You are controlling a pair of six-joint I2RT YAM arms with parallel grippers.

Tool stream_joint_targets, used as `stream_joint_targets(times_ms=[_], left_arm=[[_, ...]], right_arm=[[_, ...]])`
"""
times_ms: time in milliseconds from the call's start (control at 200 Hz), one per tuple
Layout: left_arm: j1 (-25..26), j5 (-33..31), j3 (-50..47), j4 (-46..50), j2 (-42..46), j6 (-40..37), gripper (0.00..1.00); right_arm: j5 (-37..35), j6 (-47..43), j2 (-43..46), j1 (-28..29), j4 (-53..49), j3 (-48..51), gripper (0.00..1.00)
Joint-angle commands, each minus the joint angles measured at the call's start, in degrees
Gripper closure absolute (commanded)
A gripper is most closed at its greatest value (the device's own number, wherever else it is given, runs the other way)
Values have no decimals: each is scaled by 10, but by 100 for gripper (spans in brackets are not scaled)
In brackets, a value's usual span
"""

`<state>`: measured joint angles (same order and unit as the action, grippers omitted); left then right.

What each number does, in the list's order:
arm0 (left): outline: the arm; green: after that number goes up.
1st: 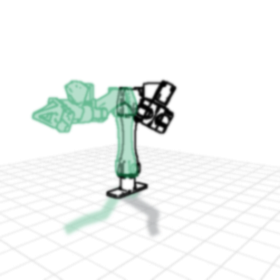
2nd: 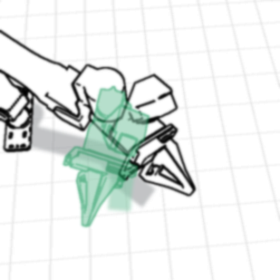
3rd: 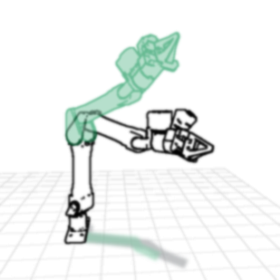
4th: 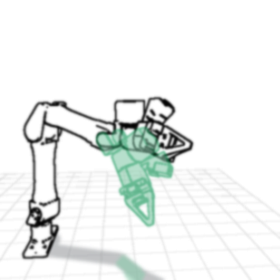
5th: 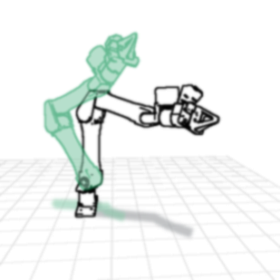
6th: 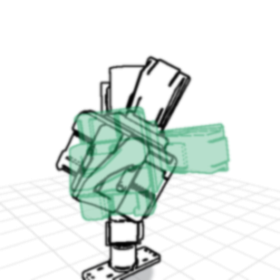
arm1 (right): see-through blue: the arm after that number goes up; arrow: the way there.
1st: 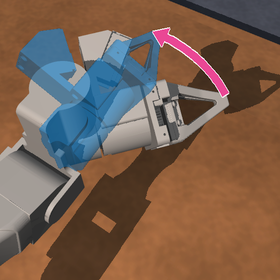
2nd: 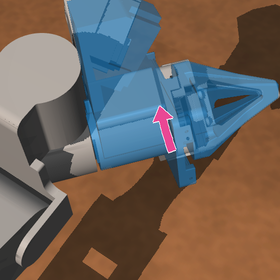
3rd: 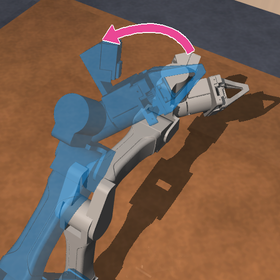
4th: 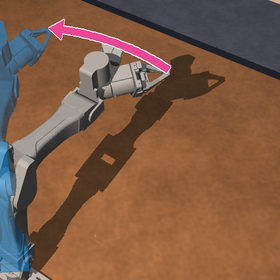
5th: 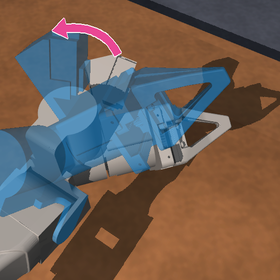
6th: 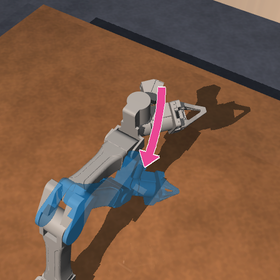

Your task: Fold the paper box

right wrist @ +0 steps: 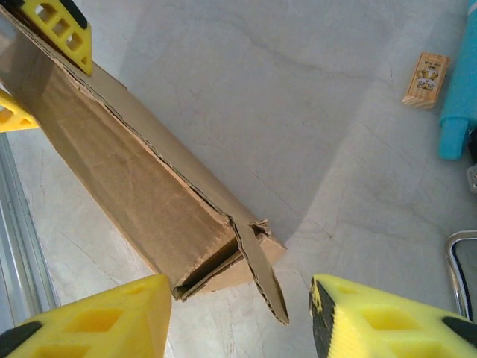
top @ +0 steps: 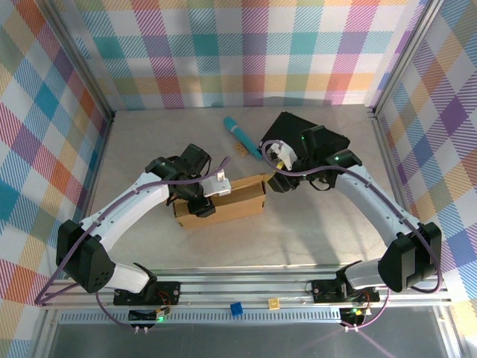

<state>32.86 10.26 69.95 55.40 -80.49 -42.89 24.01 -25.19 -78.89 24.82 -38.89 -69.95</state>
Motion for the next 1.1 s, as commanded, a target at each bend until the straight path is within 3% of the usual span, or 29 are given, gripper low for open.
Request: stream_joint_targets(times_ms=[0,180,390,730,1095], left_arm=[[-4,11,-3,2,16,-3,48],[-4,8,-5,1,18,-2,48],[-4,7,-7,-3,19,3,47],[-4,3,-3,-13,13,16,45],[-4,0,-10,-24,14,36,41]], right_arm=[[-21,-26,-8,10,-15,-8,52],[-43,-8,-32,25,-23,-33,69],[-48,11,-42,35,-29,-48,76],[-65,53,-57,65,-62,-84,100],[-122,129,-65,93,-95,-89,100]])
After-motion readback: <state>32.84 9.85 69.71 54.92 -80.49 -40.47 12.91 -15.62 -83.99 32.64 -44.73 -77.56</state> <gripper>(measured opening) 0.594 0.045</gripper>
